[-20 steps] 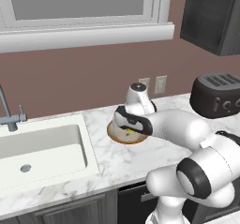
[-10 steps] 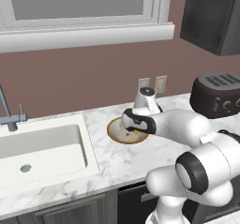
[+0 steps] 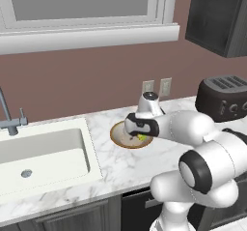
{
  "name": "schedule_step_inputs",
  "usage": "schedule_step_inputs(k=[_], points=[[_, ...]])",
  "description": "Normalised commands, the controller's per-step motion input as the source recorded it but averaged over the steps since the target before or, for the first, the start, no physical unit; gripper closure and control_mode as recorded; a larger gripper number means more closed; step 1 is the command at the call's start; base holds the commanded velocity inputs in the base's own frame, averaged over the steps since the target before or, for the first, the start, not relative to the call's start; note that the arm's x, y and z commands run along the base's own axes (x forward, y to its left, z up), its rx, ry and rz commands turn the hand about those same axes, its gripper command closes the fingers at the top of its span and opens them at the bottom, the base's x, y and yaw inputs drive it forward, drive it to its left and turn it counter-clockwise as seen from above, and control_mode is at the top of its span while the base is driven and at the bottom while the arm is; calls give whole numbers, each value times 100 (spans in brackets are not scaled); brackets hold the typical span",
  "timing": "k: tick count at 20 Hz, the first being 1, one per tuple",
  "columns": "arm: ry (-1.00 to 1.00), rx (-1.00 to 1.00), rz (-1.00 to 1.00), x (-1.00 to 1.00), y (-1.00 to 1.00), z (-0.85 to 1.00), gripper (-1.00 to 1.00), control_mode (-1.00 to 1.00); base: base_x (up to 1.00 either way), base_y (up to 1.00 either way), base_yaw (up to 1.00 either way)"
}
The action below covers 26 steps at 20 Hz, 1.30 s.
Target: Pick the potatos from the cabinet and place them in one bowl. Pick the corn from the sink and place it in the other bowl.
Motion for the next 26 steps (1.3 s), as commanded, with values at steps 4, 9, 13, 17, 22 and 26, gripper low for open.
schedule_step_inputs(k=[4, 9, 13, 17, 22, 26], points=[[1, 0, 0, 0, 0, -22, 100, -100, 0, 0, 0], [0, 0, 0, 0, 0, -13, 100, -100, 0, 0, 0], [0, 0, 0, 0, 0, -24, 100, -100, 0, 0, 0], [5, 0, 0, 0, 0, -22, 100, -100, 0, 0, 0], [5, 0, 0, 0, 0, -1, 100, -100, 0, 0, 0], [1, 0, 0, 0, 5, 0, -100, -100, 0, 0, 0]])
